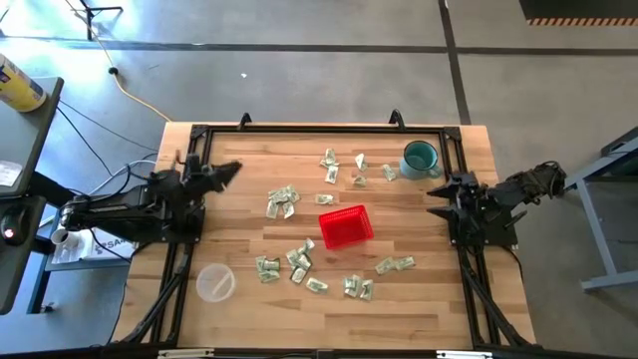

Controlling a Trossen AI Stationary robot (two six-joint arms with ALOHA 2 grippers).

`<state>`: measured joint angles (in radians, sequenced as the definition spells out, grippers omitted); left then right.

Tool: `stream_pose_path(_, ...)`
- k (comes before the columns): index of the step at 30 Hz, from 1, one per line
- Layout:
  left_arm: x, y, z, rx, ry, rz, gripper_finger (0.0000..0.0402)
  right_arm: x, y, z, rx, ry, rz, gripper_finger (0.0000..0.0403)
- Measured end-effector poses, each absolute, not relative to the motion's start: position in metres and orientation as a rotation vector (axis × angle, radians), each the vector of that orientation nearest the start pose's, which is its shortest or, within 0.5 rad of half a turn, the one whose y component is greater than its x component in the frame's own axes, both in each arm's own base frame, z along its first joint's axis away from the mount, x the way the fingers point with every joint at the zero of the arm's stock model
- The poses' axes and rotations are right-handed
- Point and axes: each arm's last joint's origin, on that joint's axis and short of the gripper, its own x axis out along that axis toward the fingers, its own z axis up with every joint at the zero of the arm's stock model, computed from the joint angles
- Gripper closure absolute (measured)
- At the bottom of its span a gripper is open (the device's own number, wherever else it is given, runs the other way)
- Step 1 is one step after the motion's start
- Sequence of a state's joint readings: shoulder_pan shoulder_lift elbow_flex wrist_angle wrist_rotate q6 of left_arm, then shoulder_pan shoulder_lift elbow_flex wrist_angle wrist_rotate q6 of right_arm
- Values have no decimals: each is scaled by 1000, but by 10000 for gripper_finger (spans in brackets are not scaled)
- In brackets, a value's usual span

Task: Pick and place items into bin
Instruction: Put the white stevia pack into the red bin

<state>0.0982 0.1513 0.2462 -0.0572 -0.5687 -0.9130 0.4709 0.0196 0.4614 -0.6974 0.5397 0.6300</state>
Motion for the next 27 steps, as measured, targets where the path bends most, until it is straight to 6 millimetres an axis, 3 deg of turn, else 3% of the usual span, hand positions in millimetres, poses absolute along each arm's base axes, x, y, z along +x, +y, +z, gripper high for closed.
stream_pose_path(5,85,24,246,-934,-510,532,85,46,2,261,687,-34,-250,111)
stream_pose_path(10,85,23,249,-942,-516,469,86,32,-15,313,1080,-663,-589,111)
stream_pose_path(12,85,23,250,-944,-526,464,87,25,-17,332,1018,-765,-486,111)
stream_pose_path(15,85,23,250,-944,-525,464,87,35,-5,356,738,-873,-198,111)
stream_pose_path(16,85,23,250,-943,-524,465,87,43,0,365,640,-884,-150,111)
stream_pose_path(18,85,23,249,-942,-523,472,87,57,6,382,563,-855,-218,111)
stream_pose_path(23,84,24,249,-942,-539,503,87,89,10,416,343,-526,-718,111)
stream_pose_path(25,85,24,249,-941,-538,503,87,111,16,423,243,-392,-832,111)
stream_pose_path(27,85,24,249,-940,-531,507,87,137,19,424,203,-200,-1110,111)
